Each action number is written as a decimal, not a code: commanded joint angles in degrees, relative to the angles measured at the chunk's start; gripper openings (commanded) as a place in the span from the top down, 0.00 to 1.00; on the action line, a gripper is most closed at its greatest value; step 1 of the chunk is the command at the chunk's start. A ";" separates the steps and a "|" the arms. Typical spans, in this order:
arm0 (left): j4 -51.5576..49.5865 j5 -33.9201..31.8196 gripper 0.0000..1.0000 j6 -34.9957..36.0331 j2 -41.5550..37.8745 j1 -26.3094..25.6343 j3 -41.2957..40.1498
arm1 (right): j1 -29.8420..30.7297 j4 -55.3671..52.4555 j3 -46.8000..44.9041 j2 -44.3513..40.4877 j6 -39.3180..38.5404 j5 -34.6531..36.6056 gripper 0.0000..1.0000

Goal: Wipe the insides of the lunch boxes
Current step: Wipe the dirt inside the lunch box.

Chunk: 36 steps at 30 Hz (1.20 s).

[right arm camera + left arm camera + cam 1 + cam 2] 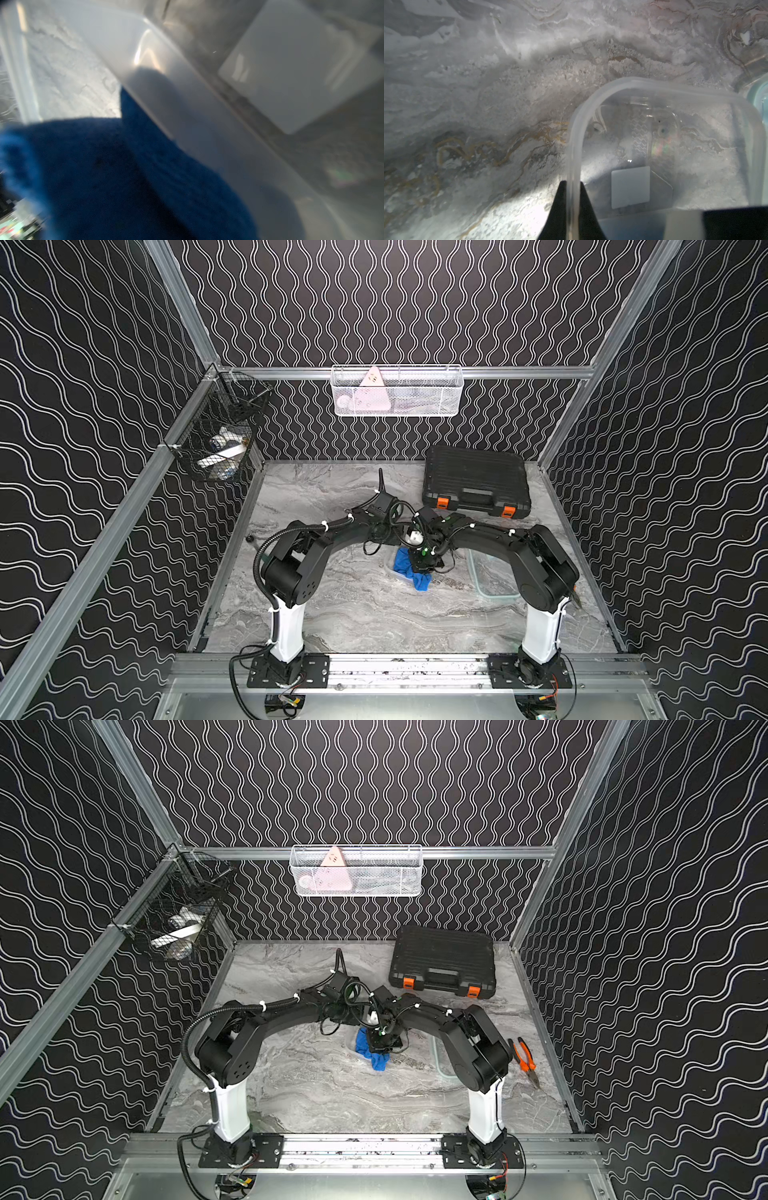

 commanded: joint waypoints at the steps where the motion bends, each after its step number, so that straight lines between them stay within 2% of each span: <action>1: 3.30 1.35 1.00 -3.46 -0.14 0.10 -0.73 | 1.46 4.10 -1.14 0.77 3.59 -6.95 1.00; 10: 4.74 2.03 1.00 -5.10 0.08 0.25 -1.71 | 1.68 20.54 -5.18 0.90 16.01 -11.34 1.00; 14: 5.42 1.87 1.00 -5.54 -0.88 0.20 -2.80 | 1.76 23.97 -5.25 1.27 18.96 -8.25 1.00; 23: 5.71 1.70 1.00 -5.25 -2.05 0.25 -5.15 | 1.94 7.54 0.04 0.74 12.70 17.32 1.00; 24: 5.70 1.39 1.00 -5.09 -2.01 0.24 -5.37 | 1.77 6.52 0.31 0.58 11.87 18.07 1.00; 26: 5.32 0.72 1.00 -4.55 -2.13 0.35 -5.49 | 1.58 6.34 0.52 -0.05 9.50 15.19 1.00; 28: 4.85 0.11 1.00 -4.09 -2.05 0.66 -5.35 | 1.51 7.81 0.13 -0.32 6.69 6.49 1.00; 30: 4.20 -0.47 1.00 -3.54 -2.20 0.84 -5.15 | 1.56 7.11 0.49 0.09 4.84 1.80 1.00; 32: 3.42 -1.80 1.00 -2.67 -2.64 0.98 -5.00 | 1.58 4.07 1.14 0.24 2.56 2.47 1.00; 36: 1.61 -4.61 1.00 -0.83 -3.47 1.62 -4.80 | 1.58 -6.91 3.58 0.64 -3.88 11.75 1.00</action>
